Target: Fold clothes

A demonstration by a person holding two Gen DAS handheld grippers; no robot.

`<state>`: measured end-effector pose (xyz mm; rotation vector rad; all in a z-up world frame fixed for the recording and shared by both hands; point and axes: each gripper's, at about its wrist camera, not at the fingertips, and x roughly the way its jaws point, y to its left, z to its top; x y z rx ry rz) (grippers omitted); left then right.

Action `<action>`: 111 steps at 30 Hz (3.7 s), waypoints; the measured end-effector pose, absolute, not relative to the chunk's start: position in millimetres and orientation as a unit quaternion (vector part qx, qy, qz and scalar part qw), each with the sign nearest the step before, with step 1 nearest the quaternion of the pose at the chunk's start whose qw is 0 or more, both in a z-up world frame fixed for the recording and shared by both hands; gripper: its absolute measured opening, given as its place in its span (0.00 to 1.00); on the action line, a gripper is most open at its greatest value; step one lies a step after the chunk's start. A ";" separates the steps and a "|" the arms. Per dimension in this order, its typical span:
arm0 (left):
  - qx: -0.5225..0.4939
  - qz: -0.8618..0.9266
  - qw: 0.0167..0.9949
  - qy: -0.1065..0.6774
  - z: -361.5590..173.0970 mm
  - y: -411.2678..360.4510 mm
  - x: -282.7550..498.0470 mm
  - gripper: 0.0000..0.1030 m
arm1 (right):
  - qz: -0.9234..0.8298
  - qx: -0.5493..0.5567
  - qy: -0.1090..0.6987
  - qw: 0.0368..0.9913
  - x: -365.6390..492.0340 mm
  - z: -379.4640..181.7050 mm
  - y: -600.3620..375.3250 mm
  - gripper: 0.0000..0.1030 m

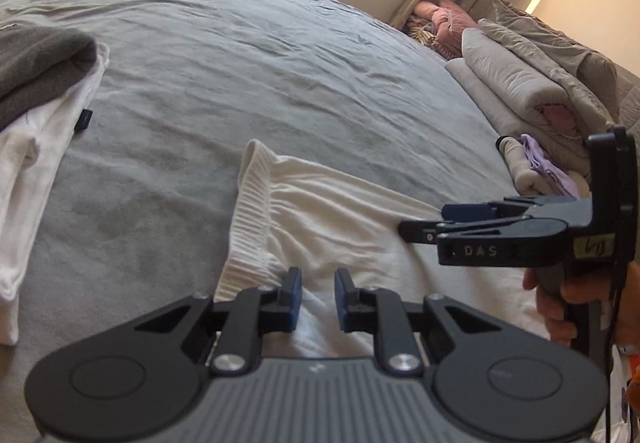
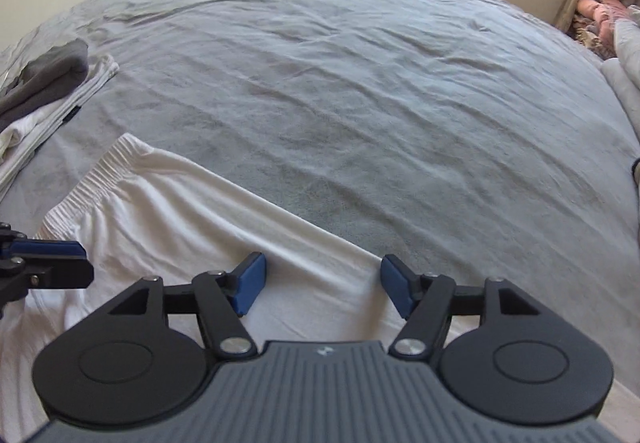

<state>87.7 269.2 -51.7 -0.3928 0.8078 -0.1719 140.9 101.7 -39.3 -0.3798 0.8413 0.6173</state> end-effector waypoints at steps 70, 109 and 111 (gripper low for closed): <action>-0.320 -0.072 0.801 0.501 -8.9 198.2 30.0 0.66 | 0.364 0.093 0.495 0.783 -66.9 -44.5 13.4 0.03; -0.418 -0.008 0.811 0.410 -23.5 332.6 -80.7 0.05 | 0.340 0.194 0.471 0.790 -74.5 -29.3 -41.7 0.50; -0.432 -0.016 0.808 0.401 -28.5 334.5 -82.1 0.05 | 0.319 0.249 0.486 0.775 -72.1 -38.6 -58.8 0.50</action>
